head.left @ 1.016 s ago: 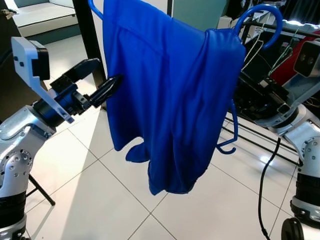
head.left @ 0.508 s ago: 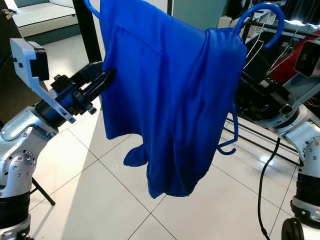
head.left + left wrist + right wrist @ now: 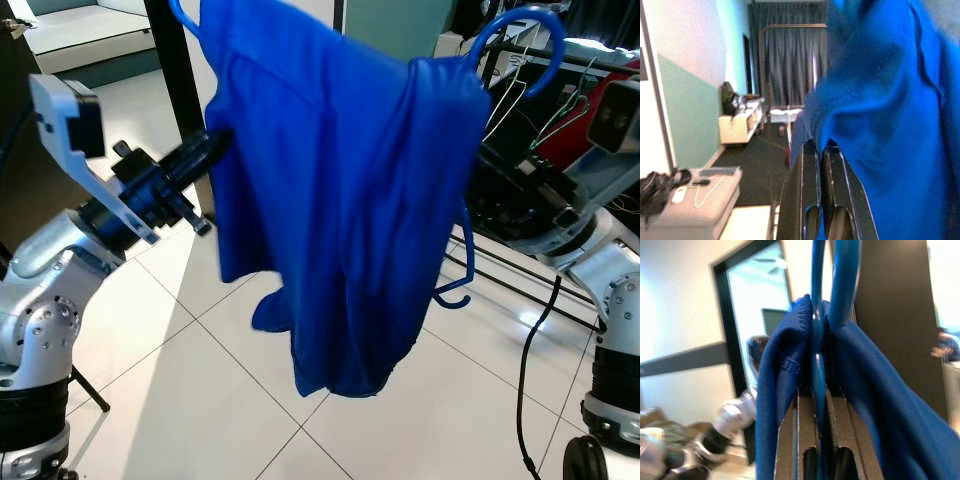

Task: Hang hanger

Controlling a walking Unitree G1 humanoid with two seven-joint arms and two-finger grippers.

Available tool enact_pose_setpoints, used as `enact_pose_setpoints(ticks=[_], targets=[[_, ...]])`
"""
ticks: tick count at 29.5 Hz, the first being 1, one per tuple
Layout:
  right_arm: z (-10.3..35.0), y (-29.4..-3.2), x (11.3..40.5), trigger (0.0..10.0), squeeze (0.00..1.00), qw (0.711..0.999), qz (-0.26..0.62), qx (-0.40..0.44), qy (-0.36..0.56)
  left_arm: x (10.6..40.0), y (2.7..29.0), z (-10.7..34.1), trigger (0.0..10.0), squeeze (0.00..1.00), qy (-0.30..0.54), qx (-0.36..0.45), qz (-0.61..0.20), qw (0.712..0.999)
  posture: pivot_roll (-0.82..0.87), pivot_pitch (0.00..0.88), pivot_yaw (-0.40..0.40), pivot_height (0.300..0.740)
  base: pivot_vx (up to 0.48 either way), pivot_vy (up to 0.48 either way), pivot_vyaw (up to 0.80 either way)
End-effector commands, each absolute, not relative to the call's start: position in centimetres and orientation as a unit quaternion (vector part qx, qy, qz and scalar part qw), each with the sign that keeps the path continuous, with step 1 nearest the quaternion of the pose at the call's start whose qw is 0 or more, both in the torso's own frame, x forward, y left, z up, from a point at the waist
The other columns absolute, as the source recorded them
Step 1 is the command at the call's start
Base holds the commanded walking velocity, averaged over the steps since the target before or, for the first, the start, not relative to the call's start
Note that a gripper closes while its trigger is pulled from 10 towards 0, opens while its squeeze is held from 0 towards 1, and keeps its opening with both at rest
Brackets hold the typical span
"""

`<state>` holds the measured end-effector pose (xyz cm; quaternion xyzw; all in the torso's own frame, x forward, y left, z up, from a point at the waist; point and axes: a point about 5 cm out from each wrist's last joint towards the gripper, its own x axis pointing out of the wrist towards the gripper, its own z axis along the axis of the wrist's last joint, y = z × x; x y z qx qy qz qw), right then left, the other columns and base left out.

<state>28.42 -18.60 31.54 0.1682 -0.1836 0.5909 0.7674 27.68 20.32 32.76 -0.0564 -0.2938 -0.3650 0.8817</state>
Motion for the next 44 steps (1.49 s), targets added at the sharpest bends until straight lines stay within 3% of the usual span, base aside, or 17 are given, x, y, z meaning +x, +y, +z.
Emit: enact_pose_setpoints(ticks=[1,9,23,35,44], targets=[[30.7,-18.9,28.9,10.0,0.00,0.791,0.568,0.155,-0.167,26.9,22.0,34.9,0.0,0.00,-0.333,-0.047,-0.352,0.873,-0.01,0.072,0.004,0.740,0.000,0.000,0.00],[29.1,-19.3,29.8,10.0,0.00,0.825,0.530,0.144,-0.134,25.4,24.3,39.2,0.0,0.00,-0.399,-0.026,-0.334,0.854,-0.01,0.065,0.002,0.740,0.000,0.000,0.00],[28.5,-18.9,29.8,10.0,0.00,0.822,0.538,0.136,-0.126,24.9,25.8,41.8,0.0,0.00,-0.443,-0.022,-0.302,0.844,-0.01,0.047,0.006,0.740,0.000,0.000,0.00],[28.6,-20.1,29.7,10.0,0.00,0.830,0.508,0.168,-0.155,25.5,30.4,42.7,0.0,0.00,-0.467,-0.051,-0.142,0.871,-0.01,0.055,0.007,0.740,0.000,0.000,0.00],[29.5,-20.8,30.2,10.0,0.00,0.833,0.481,0.196,-0.191,26.1,31.2,41.2,0.0,0.00,-0.447,-0.069,-0.109,0.885,-0.01,0.061,0.006,0.740,0.000,0.000,0.00]])
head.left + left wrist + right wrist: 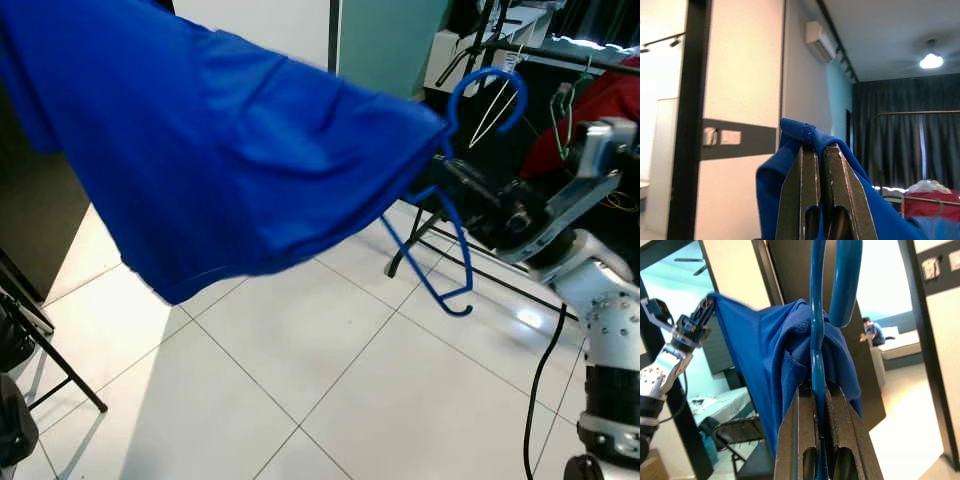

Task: Hang hanger

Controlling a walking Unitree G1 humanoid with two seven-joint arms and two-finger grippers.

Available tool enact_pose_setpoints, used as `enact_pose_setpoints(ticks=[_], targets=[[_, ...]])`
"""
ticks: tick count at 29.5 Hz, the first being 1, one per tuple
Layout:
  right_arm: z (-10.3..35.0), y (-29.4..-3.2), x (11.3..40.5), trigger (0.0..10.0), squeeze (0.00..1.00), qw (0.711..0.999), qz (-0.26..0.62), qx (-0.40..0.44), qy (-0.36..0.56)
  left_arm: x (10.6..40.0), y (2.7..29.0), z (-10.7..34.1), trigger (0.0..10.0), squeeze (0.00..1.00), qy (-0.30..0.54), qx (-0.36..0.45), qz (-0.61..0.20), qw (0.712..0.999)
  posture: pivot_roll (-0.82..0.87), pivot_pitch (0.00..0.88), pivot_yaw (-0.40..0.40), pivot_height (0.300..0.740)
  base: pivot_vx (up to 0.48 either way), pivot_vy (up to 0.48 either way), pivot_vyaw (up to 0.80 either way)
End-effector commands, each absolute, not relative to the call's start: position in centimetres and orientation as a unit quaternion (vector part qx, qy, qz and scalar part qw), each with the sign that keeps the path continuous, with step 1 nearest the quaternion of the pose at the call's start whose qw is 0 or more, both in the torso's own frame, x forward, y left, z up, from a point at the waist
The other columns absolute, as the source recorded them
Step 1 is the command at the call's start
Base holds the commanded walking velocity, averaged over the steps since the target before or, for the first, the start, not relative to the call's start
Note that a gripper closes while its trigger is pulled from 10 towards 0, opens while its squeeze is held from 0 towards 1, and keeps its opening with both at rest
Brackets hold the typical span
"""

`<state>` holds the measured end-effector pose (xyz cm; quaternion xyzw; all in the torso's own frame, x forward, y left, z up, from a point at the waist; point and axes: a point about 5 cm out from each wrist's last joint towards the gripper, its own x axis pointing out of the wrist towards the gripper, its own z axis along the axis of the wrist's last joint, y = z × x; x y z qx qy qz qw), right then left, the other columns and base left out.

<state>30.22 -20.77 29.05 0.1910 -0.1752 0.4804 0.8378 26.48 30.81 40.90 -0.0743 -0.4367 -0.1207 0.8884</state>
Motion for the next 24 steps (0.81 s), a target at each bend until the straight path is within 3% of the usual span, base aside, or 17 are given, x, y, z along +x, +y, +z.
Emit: enact_pose_setpoints(ticks=[1,15,24], targets=[[29.7,-21.0,30.3,10.0,0.00,0.833,0.474,0.202,-0.199,26.3,31.4,40.7,0.0,0.00,-0.442,-0.073,-0.102,0.888,-0.01,0.063,0.005,0.740,0.000,0.000,0.00],[31.9,-23.4,31.8,10.0,0.00,0.827,0.385,0.295,-0.285,27.1,32.8,37.7,0.0,0.00,-0.405,-0.097,-0.047,0.908,0.00,0.065,0.000,0.740,0.000,0.000,0.00],[32.9,-24.4,32.2,10.0,0.00,0.809,0.358,0.339,-0.319,28.4,31.0,34.5,0.0,0.00,-0.349,-0.096,-0.063,0.930,-0.01,0.067,-0.001,0.740,0.000,0.000,0.00]])
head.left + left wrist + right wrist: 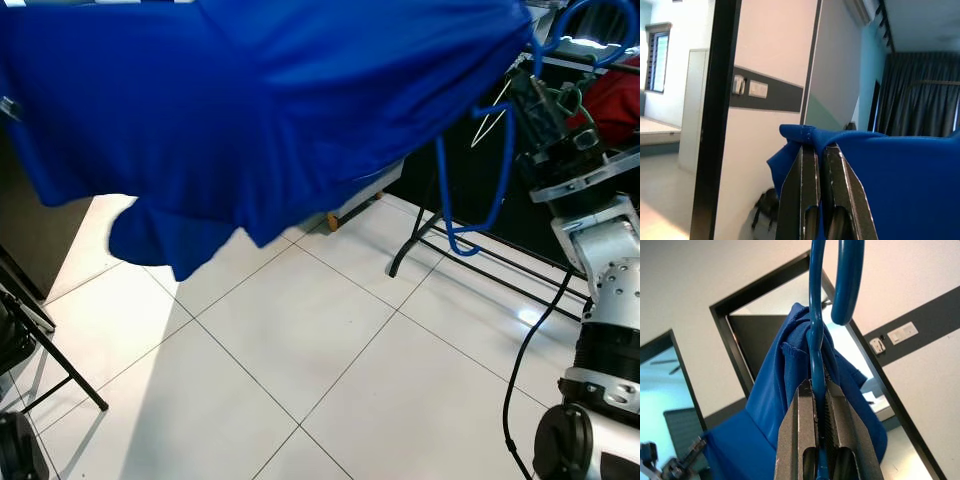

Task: Hang hanger

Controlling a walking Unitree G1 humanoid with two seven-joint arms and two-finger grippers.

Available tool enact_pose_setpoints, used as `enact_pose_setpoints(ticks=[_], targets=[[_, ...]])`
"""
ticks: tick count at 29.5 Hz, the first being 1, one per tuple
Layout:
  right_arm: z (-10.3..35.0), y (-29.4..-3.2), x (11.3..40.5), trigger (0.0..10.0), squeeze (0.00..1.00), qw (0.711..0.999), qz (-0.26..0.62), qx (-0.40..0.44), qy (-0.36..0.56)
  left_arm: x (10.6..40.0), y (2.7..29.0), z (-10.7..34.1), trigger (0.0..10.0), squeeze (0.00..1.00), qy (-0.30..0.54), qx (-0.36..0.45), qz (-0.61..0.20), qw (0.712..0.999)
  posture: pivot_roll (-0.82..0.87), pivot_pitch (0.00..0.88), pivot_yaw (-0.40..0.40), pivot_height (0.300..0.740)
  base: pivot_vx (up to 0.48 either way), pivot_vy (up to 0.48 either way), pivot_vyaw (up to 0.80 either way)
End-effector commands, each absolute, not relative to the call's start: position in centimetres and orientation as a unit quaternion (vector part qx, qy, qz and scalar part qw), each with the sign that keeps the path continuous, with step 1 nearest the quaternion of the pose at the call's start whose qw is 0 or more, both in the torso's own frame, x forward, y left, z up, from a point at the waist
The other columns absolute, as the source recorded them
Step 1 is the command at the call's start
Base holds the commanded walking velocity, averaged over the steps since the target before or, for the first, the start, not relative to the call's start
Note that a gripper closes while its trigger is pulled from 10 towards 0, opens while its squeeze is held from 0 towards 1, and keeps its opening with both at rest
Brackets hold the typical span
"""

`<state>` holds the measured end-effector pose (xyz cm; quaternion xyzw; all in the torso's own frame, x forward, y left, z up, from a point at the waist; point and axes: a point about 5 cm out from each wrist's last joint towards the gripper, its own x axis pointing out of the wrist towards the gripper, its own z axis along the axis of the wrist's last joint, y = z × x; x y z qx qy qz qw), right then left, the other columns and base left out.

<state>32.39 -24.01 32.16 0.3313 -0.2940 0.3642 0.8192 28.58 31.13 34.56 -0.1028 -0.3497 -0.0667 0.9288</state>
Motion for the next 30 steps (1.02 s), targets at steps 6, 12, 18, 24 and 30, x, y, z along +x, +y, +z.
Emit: enact_pose_setpoints(ticks=[6,12,18,24,30], targets=[[33.0,-24.4,32.3,10.0,0.00,0.803,0.360,0.349,-0.323,29.3,29.6,32.5,0.0,0.00,-0.315,-0.083,-0.077,0.942,0.00,0.067,-0.001,0.740,0.000,0.000,0.00],[32.5,-23.7,32.7,10.0,0.00,0.819,0.361,0.330,-0.299,30.2,29.1,30.1,0.0,0.00,-0.268,-0.047,-0.069,0.960,-0.01,0.063,0.004,0.740,0.000,0.000,0.00],[32.6,-23.7,32.8,10.0,0.00,0.819,0.360,0.332,-0.299,30.5,30.0,28.5,0.0,0.00,-0.232,-0.017,-0.041,0.972,-0.01,0.059,0.007,0.740,0.000,0.000,0.00],[32.6,-23.9,33.0,10.0,0.00,0.824,0.355,0.327,-0.298,30.5,32.0,24.7,0.0,0.00,-0.101,0.205,0.025,0.973,-0.01,0.053,0.007,0.740,0.000,0.000,0.00],[32.4,-23.0,33.1,10.0,0.00,0.828,0.369,0.309,-0.288,30.7,30.0,23.5,10.0,0.00,-0.087,0.195,-0.053,0.975,0.00,0.051,0.007,0.740,0.000,0.000,0.00]])
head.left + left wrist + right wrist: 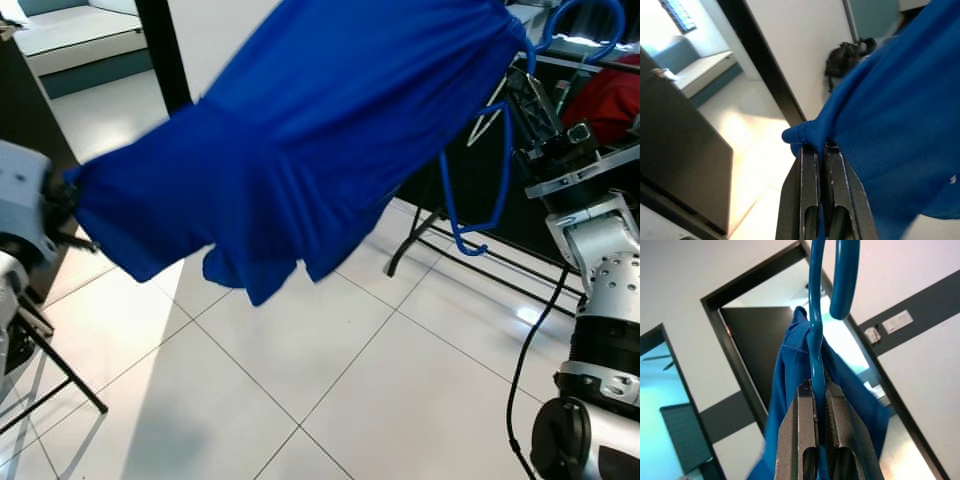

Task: Hang hanger

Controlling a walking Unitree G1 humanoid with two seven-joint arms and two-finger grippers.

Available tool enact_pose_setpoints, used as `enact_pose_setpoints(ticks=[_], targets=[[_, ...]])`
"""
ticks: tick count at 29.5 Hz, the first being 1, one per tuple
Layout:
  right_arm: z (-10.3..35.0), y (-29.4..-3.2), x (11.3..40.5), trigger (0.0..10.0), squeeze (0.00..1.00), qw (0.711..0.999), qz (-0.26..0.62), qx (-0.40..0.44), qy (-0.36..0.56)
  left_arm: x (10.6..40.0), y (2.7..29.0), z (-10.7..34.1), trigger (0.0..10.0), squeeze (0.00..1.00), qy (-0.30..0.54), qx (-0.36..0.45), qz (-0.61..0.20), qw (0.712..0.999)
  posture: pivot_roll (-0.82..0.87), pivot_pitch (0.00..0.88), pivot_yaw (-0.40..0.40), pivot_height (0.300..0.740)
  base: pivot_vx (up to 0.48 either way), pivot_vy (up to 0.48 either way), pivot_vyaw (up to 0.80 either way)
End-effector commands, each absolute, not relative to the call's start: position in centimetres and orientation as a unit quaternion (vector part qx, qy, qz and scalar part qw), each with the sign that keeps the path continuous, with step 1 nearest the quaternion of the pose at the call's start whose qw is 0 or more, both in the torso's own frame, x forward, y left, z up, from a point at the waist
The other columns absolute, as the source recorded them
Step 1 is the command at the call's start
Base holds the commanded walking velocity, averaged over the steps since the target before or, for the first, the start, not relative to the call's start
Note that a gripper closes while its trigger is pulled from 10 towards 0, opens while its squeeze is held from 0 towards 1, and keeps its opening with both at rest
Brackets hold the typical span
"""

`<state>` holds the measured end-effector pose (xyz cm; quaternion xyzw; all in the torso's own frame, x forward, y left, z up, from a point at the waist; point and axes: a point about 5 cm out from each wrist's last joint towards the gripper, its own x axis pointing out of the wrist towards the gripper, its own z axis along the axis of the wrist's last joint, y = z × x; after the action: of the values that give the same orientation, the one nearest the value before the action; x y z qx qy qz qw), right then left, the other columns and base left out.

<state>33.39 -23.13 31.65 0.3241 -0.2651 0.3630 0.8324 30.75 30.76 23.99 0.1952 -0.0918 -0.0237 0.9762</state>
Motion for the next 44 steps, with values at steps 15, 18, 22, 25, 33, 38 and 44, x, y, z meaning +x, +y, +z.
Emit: enact_pose_setpoints(ticks=[15,18,22,25,33,38,44], targets=[[32.0,-20.4,32.2,10.0,0.00,0.820,0.439,0.260,-0.259,27.5,20.7,24.6,10.0,1.00,-0.095,0.111,-0.395,0.907,0.00,0.065,0.005,0.740,0.000,0.000,0.00],[31.7,-20.0,31.8,10.0,0.00,0.820,0.458,0.237,-0.247,27.5,21.1,26.6,10.0,1.00,-0.129,0.115,-0.387,0.906,0.00,0.068,0.006,0.740,0.000,0.000,0.00],[30.3,-20.1,30.7,10.0,0.00,0.819,0.507,0.176,-0.203,27.3,23.5,33.9,10.0,0.58,-0.258,0.117,-0.322,0.904,0.01,0.068,-0.002,0.740,0.000,0.000,0.00],[29.3,-20.6,30.2,10.0,0.00,0.822,0.520,0.153,-0.177,26.6,24.2,37.0,10.0,0.00,-0.302,0.111,-0.323,0.890,0.01,0.070,0.001,0.740,0.000,0.000,0.00],[27.6,-21.3,29.4,10.0,0.00,0.823,0.536,0.127,-0.141,25.6,23.4,40.3,10.0,0.00,-0.302,0.167,-0.379,0.858,0.03,0.069,0.008,0.740,0.000,0.000,0.00],[27.2,-20.7,29.3,10.0,0.00,0.815,0.549,0.125,-0.138,25.8,22.1,38.3,10.0,0.00,-0.188,0.229,-0.467,0.833,0.05,0.065,0.011,0.740,0.000,0.000,0.00],[25.9,-19.0,29.2,10.0,0.00,0.797,0.588,0.089,-0.104,26.6,20.2,35.1,10.0,0.00,-0.088,0.231,-0.537,0.807,0.05,0.066,0.015,0.740,0.000,0.000,0.00]])
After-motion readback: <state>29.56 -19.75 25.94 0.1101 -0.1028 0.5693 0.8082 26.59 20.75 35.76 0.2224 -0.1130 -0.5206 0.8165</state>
